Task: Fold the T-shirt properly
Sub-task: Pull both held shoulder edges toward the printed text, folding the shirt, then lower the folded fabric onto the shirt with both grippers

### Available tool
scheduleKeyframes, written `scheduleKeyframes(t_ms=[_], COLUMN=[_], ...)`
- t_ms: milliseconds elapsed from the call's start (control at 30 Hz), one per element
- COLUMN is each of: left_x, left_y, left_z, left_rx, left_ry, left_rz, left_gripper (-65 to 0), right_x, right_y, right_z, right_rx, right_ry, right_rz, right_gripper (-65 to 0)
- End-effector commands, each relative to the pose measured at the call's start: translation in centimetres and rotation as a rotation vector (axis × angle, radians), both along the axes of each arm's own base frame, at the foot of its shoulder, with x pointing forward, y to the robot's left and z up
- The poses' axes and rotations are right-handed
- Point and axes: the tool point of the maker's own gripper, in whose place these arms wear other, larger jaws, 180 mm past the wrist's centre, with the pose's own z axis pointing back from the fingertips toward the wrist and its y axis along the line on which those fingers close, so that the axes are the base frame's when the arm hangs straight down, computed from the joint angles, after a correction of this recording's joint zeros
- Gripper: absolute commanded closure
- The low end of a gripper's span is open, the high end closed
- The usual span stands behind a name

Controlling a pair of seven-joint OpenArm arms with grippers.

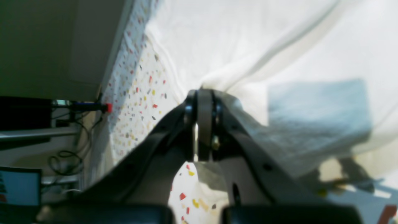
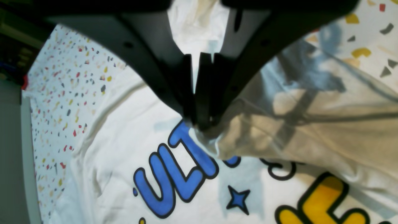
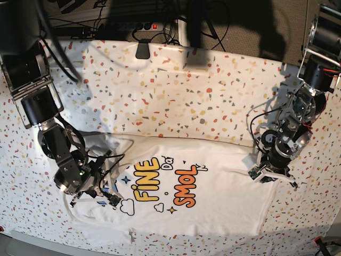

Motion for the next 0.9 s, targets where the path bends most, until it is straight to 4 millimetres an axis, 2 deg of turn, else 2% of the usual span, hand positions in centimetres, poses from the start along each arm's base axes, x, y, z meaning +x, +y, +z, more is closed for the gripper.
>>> scheduleKeyframes(t_ms=[0, 133, 300, 567, 867], left_x=[1.8, 2.8, 3.5, 3.0, 3.1], left_y=[0.1, -0.1, 0.0, 1.3, 0.3], left_z=[2.5, 2.4, 2.5, 0.5, 0.6], left_rx=[-0.01, -0.028, -0.032, -0.022, -0.049], left_ry=[-0.068, -0.062, -0.056, -0.006, -0.022], left_rz=[0.006, 0.012, 0.022, 0.051, 0.014], left_gripper=[0.0, 0.0, 0.0, 0.0, 0.0], right_x=[1.6, 1.6, 2.1, 3.2, 3.3], right_y=[0.3, 0.5, -0.8, -1.7, -1.8], right_z=[2.3, 1.6, 1.8, 3.2, 3.4], right_rx=[0.015, 0.021, -0.018, -0.014, -0.015], right_ry=[-0.062, -0.047, -0.076, -0.153, -0.159], right_rz=[0.0, -0.013, -0.053, -0.127, -0.137], right_gripper=[0.0, 0.0, 0.0, 0.0, 0.0])
